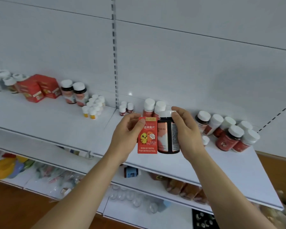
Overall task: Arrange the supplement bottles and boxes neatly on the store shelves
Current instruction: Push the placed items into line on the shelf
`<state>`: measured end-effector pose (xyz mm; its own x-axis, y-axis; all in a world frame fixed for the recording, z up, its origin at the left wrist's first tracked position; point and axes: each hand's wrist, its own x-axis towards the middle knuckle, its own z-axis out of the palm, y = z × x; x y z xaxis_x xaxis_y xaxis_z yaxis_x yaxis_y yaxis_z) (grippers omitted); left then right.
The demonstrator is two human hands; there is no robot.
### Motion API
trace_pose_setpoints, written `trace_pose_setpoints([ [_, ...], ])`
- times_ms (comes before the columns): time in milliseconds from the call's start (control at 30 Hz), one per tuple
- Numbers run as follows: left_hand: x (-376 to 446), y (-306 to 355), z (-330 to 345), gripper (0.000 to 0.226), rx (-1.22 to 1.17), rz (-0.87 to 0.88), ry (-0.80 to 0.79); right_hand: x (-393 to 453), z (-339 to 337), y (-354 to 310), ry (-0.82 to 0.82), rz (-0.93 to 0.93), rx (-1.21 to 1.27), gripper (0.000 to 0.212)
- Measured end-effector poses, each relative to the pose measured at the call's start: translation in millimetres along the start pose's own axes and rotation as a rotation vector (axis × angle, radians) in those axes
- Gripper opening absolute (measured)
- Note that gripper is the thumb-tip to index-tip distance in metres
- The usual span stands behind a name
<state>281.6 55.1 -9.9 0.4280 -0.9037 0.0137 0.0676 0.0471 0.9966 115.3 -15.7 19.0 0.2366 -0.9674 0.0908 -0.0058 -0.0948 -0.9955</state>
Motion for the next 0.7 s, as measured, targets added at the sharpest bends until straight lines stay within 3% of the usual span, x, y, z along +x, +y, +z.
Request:
trace_pose_setpoints([
  [200, -24, -5, -79, 0.021, 0.055, 0.002, 0.087, -32, 84, 7, -0.002, 0.007, -0.121, 0.025],
  [400, -30, -2, -136, 0.019, 0.042, -0.021, 0.142, -47, 142, -1, -0.178, 0.026, -0.107, 0.022],
  [500, -23, 3, -156, 0.023, 0.013, -0.023, 0.143, -39, 155, -2, -0.245, 0.015, -0.112, 0.044],
  [700, 10, 18, -184, 0.021, -0.036, -0.041, 0.126, -2, 177, -3, -0.295, 0.114, 0.075, 0.039],
])
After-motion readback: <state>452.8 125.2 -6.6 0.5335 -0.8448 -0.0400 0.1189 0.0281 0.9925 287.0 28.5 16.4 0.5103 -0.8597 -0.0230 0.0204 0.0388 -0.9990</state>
